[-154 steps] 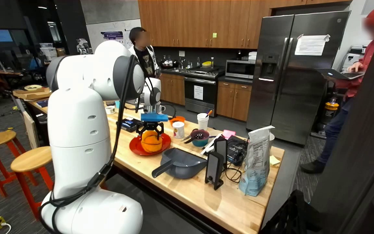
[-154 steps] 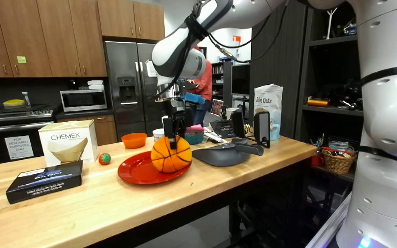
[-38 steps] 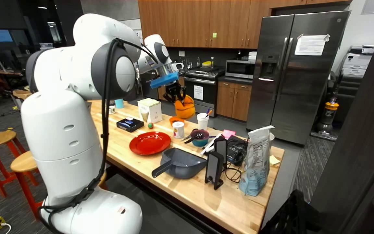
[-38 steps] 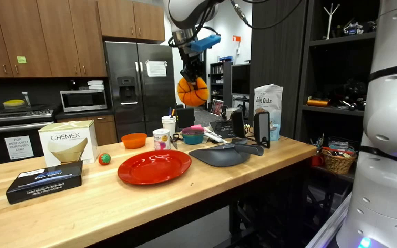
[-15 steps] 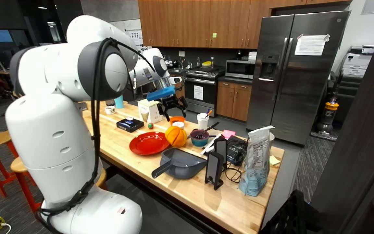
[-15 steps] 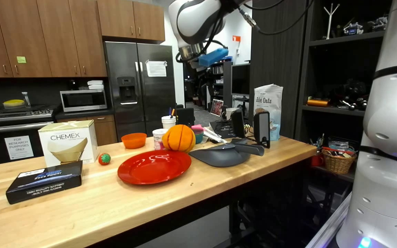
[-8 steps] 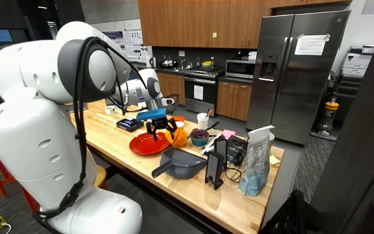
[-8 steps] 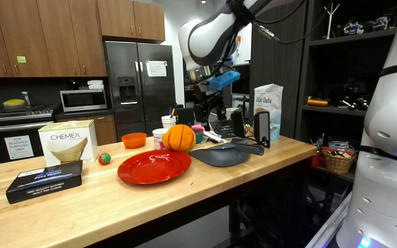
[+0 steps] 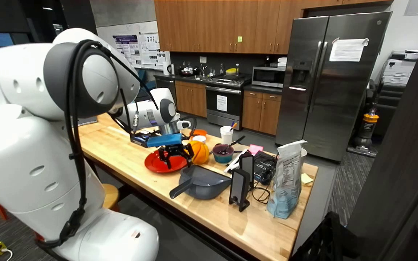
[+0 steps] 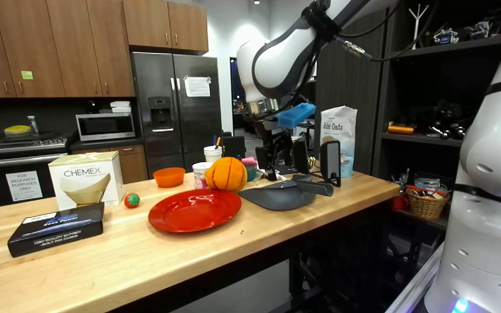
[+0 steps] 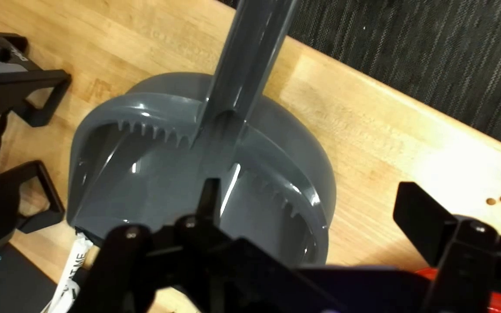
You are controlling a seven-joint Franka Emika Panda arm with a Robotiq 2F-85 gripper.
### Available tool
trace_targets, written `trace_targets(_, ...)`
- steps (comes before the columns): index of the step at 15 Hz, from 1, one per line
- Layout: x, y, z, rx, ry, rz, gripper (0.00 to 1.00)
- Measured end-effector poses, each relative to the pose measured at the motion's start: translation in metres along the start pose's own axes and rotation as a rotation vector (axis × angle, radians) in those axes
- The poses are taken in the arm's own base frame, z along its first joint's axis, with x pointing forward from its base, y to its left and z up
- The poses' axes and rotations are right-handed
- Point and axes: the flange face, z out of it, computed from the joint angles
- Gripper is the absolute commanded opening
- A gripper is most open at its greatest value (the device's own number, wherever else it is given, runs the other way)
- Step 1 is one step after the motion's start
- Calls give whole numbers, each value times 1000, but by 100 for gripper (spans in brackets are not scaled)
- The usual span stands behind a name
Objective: Move the basketball off the plate and onto the counter
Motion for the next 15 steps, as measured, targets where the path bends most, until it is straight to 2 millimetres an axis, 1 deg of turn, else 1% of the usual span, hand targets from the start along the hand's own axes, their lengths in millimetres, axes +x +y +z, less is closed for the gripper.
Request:
trace_targets(5, -4, 0, -16, -7, 37, -2, 100)
trace_targets(10, -6, -1, -42, -14, 121, -2, 100)
trace_targets(15, -7, 2, -68, -14, 212, 8, 100)
